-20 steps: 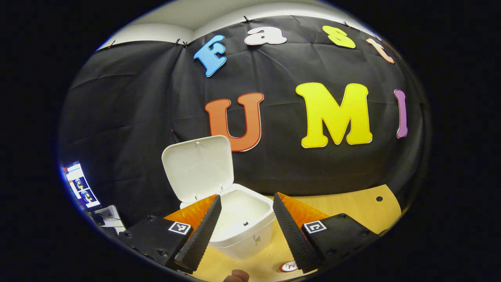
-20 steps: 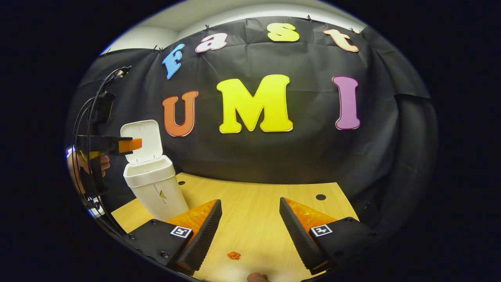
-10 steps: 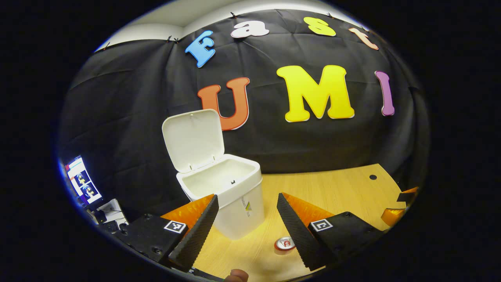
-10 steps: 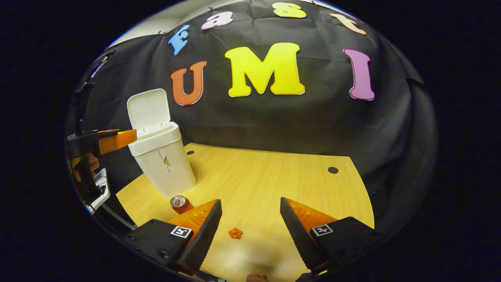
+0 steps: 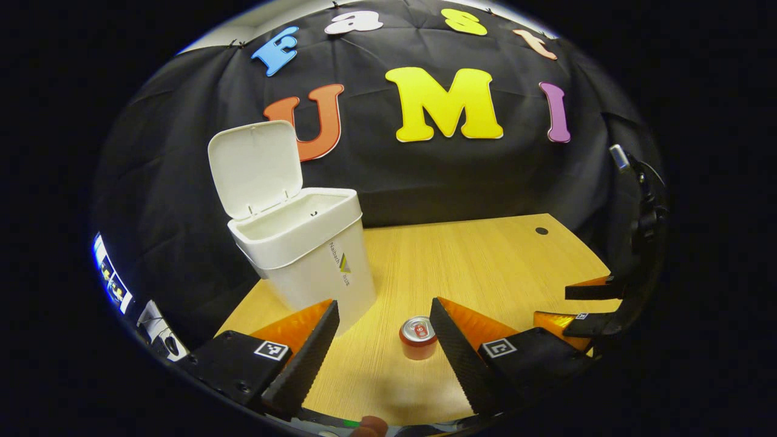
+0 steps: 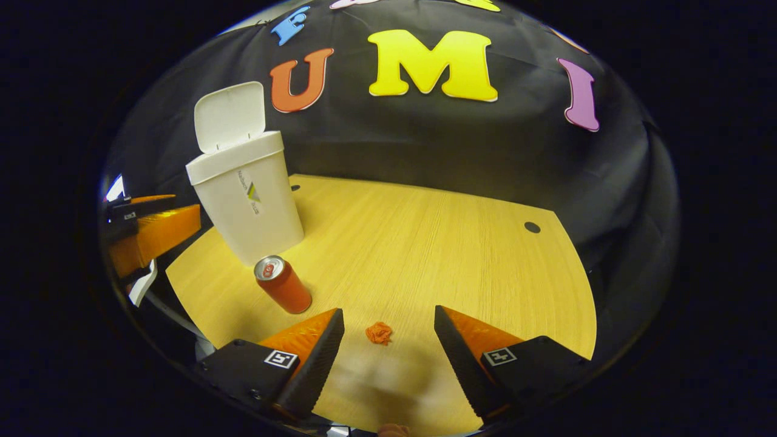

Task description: Press the lid of the desktop garbage bin to open it, pick up the crumpled paper on the desktop and throw it into the bin, then pick up the pop can on the desktop and drop it into the bin, and finally close the garbage bin lid.

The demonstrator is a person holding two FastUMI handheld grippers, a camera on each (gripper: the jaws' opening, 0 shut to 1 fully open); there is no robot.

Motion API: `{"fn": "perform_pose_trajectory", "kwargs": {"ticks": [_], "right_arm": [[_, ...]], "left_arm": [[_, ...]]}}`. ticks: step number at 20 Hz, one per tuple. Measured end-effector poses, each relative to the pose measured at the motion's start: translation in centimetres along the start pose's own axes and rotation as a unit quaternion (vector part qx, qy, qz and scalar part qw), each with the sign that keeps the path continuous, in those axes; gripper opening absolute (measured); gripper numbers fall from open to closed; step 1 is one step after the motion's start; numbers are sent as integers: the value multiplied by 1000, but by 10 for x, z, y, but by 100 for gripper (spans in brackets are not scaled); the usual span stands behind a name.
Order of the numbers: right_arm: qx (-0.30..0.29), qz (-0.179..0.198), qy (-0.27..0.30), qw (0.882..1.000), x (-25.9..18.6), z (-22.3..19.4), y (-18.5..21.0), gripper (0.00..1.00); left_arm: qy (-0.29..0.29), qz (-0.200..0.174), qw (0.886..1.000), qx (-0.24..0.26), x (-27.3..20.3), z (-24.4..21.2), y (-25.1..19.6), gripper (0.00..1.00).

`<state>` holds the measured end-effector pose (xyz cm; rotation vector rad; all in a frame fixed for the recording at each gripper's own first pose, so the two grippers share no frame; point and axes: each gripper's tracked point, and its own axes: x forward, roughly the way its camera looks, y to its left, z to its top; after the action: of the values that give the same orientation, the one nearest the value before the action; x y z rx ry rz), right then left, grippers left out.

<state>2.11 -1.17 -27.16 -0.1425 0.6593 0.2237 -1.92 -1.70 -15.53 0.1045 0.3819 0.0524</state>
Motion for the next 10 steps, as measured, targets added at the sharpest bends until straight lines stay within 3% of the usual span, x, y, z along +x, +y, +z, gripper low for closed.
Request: {"fn": "perform_pose_trajectory", "kwargs": {"ticks": [10], "right_arm": [[-7,-28,132,991,69,-65,11,95]], "left_arm": [[35,-27,999,22,19,-33,14,99]]}}
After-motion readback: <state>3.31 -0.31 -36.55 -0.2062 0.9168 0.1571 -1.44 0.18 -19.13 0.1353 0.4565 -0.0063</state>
